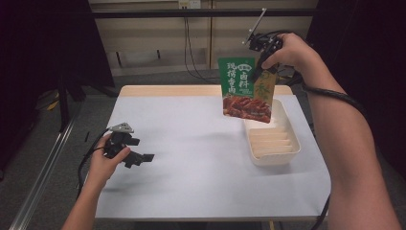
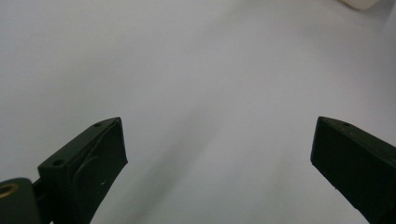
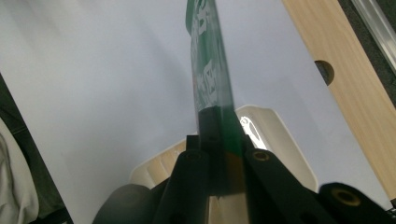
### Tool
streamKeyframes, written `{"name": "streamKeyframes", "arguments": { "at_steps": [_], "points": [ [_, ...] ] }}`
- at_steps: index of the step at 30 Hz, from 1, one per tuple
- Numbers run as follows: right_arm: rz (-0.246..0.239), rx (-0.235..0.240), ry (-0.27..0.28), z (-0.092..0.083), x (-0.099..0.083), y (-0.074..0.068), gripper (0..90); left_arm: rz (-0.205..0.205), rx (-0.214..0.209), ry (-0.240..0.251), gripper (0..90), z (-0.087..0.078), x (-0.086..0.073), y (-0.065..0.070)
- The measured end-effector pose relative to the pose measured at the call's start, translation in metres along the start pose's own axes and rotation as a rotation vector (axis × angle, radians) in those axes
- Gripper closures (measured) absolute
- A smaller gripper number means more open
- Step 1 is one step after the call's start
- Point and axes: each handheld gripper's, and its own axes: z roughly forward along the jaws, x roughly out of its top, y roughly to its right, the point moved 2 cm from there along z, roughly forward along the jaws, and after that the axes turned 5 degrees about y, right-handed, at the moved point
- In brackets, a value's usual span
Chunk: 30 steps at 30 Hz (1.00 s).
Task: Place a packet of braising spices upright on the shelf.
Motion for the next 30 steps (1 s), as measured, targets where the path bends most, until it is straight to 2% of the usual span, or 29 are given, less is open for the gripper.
{"name": "streamKeyframes", "arguments": {
  "at_steps": [10, 16, 22, 29, 30],
  "points": [
    [0.029, -0.006, -0.003, -0.005, -0.014, 0.01, 90.0, -0.005, 0.002, -0.008, 3.4, 0.003, 0.0, 0.0],
    [0.02, -0.01, 0.0, -0.008, -0.02, 0.016, 90.0, -0.007, -0.004, -0.009, 3.4, 0.005, 0.0, 0.0],
    [0.046, -0.014, 0.003, -0.012, -0.03, 0.022, 90.0, -0.015, -0.009, -0.014, 3.4, 0.006, -0.001, 0.0],
    [0.05, -0.025, 0.007, -0.016, -0.041, 0.029, 90.0, -0.014, -0.002, -0.017, 3.4, 0.007, -0.001, 0.0],
    [0.065, -0.027, 0.008, -0.016, -0.044, 0.031, 90.0, -0.016, -0.003, -0.017, 3.5, 0.007, -0.001, 0.0]
  ]
}}
